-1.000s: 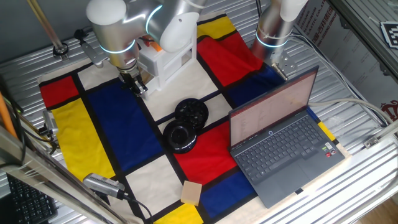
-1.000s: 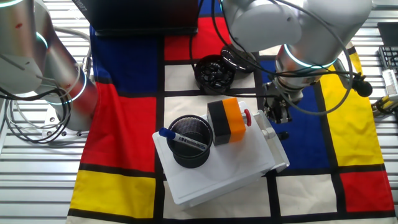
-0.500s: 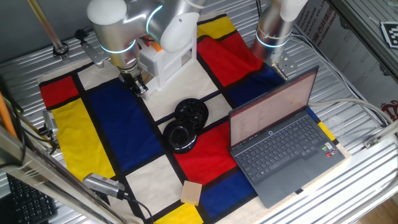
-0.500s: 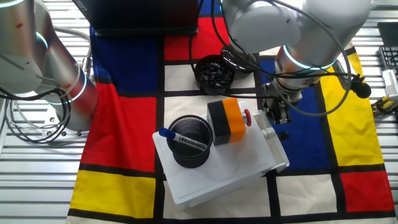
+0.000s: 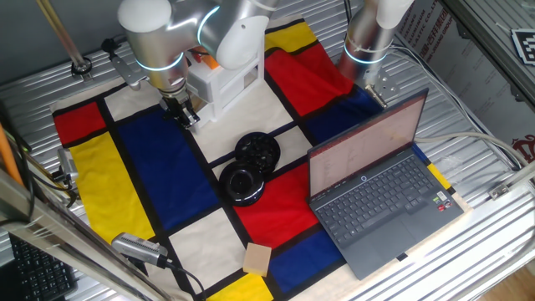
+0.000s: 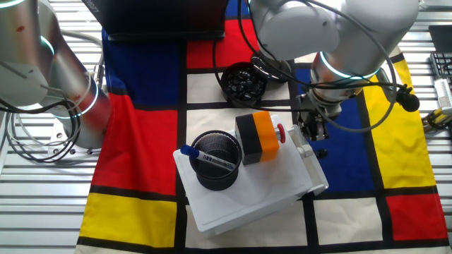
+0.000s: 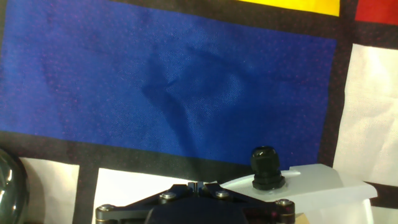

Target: Use the gripper to push and close the drawer

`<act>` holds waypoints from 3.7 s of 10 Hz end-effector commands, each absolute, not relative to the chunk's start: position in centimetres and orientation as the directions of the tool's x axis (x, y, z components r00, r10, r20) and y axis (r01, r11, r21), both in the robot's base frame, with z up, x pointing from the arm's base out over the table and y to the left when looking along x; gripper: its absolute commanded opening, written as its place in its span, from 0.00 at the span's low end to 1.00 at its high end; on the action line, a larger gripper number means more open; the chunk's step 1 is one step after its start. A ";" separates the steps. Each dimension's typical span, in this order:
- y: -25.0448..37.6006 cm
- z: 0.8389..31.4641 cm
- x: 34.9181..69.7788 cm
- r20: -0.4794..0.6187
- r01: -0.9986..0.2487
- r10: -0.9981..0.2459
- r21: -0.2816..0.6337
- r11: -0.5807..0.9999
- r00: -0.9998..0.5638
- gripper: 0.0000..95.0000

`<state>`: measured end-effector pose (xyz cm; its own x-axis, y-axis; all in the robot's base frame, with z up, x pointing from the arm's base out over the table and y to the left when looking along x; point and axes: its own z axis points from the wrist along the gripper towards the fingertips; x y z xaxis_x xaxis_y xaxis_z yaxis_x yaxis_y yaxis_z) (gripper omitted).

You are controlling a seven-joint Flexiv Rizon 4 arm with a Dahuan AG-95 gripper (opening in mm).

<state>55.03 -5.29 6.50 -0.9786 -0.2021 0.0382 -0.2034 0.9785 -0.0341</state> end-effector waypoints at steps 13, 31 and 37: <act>-5.5 6.6 53.5 0.031 -0.191 -0.190 -0.039 0.981 -0.981 0.00; -5.7 6.4 51.7 0.048 -0.187 -0.184 -0.068 0.980 -0.982 0.00; -6.2 6.6 51.6 0.060 -0.195 -0.190 -0.082 0.977 -0.980 0.00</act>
